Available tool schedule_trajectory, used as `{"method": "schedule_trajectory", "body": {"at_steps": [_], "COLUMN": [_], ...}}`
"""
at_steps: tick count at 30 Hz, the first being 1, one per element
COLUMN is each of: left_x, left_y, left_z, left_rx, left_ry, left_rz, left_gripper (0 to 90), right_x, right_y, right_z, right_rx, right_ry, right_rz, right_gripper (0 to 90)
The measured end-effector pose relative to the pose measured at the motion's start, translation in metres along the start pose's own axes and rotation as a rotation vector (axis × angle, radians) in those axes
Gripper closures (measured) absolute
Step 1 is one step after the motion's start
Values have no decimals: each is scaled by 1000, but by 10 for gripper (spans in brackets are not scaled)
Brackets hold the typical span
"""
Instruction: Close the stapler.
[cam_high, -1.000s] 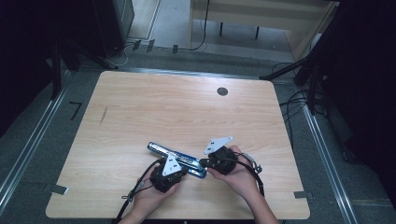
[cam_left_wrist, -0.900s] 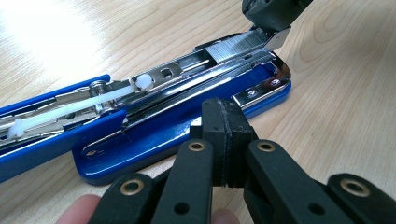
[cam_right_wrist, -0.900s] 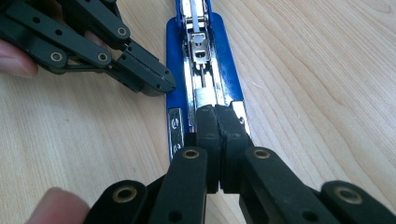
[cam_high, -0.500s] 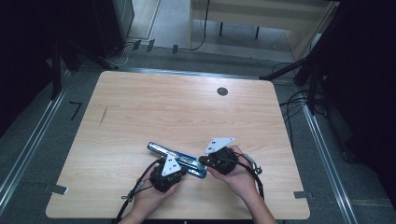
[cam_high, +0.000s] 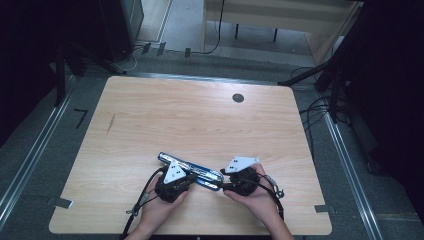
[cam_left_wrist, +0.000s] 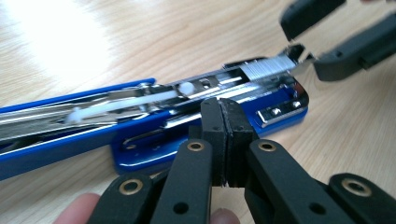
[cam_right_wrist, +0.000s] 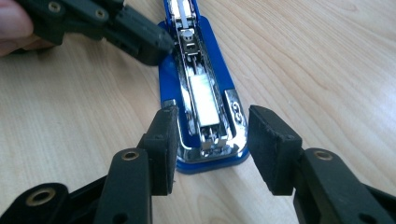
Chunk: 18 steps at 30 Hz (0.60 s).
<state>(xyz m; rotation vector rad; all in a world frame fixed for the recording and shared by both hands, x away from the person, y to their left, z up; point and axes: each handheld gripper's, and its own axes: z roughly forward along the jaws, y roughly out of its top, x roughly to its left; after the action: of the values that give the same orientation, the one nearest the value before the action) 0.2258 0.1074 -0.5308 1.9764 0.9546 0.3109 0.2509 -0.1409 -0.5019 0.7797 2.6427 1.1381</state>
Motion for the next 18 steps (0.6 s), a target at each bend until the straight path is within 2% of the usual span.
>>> {"method": "schedule_trajectory", "body": {"at_steps": [2, 3, 4, 8, 13, 15, 16, 18], "left_x": [7, 7, 11, 16, 19, 20, 24, 26], "left_y": [1, 1, 2, 2, 2, 2, 2, 1], "left_z": [-4, -4, -6, -9, -11, -12, -15, -16], "left_rx": [-17, -17, -28, -37, -40, -41, -44, -48], "left_ry": [-6, -6, -9, 5, 20, 38, 46, 50], "left_rz": [-41, -41, -72, -96, -102, -83, -89, -97], "left_gripper": [898, 897, 897, 899, 895, 898, 898, 898], "right_x": [1, 2, 3, 3, 7, 8, 8, 8], "right_y": [-7, -9, -11, -15, -22, -23, -24, -24], "right_z": [-1, -1, -2, -6, -8, -10, -11, -11], "right_rx": [5, 7, 3, -11, -23, -32, -49, -54], "right_ry": [2, -2, -10, -9, -25, -40, -39, -36], "right_rz": [15, 11, 10, 32, 27, 26, 33, 38], "right_gripper": [533, 532, 532, 521, 531, 573, 622, 644]}}
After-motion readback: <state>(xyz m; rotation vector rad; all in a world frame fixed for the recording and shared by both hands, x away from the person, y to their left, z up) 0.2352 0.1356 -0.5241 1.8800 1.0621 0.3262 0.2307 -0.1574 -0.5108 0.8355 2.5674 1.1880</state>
